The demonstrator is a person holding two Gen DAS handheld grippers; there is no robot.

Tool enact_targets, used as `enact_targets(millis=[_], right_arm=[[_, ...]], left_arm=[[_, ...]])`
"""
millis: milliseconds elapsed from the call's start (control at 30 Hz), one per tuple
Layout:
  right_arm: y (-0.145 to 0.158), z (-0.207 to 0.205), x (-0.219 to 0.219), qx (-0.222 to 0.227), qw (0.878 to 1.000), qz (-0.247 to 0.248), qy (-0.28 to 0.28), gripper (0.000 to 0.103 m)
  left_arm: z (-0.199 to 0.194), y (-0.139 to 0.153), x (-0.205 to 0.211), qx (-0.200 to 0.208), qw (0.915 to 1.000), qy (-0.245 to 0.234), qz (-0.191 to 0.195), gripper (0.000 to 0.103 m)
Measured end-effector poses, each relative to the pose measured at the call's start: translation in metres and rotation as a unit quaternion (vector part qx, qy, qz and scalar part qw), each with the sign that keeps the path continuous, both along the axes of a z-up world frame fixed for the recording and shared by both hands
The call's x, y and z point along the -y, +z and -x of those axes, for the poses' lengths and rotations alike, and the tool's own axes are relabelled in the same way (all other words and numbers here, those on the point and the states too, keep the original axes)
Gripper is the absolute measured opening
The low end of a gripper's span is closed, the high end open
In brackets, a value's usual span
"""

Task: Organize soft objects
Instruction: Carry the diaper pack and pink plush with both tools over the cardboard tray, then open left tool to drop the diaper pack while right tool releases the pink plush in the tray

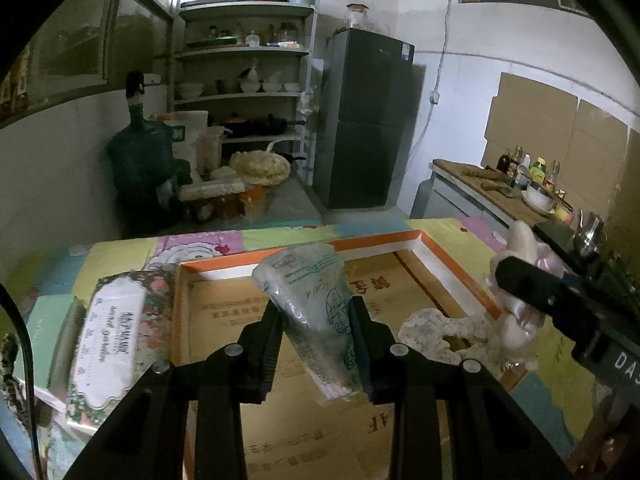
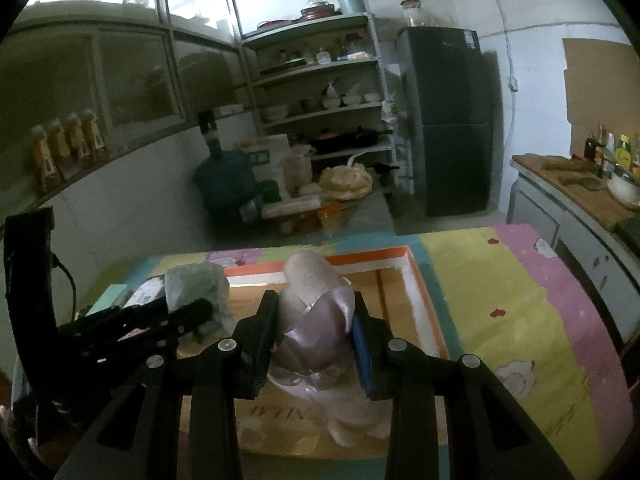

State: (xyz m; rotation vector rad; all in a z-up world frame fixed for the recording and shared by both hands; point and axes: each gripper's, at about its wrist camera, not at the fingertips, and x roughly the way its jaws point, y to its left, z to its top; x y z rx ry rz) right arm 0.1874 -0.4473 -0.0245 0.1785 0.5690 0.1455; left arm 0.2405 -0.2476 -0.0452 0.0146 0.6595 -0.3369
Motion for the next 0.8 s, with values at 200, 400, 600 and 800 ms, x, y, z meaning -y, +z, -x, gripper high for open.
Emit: enact_targets(millis=[200, 400, 600, 800], right_arm=[[-0.006, -0.015, 0.004, -0.008, 1.000, -0.002, 0.004, 0.036], [-0.013, -0.023, 0.010, -0.014, 1.000, -0.008, 0.004, 0.035], [-0.021, -0.029, 0.013, -0.022, 1.000, -0.016, 0.003, 0.035], [-0.023, -0.032, 0.014, -0.022, 1.000, -0.015, 0.003, 0.035]], left_arm=[[-0.004, -0.006, 0.010, -0.013, 0.9999, -0.004, 0.002, 0.033], [0.009, 0.003, 0.019, -0.001, 0.9996, -0.024, 0.011, 0.033], [0.021, 0.007, 0.022, -0.013, 0.9984, -0.045, 0.031, 0.033], [0.023, -0.006, 0.043, -0.021, 0.9978, -0.063, 0.008, 0.033]])
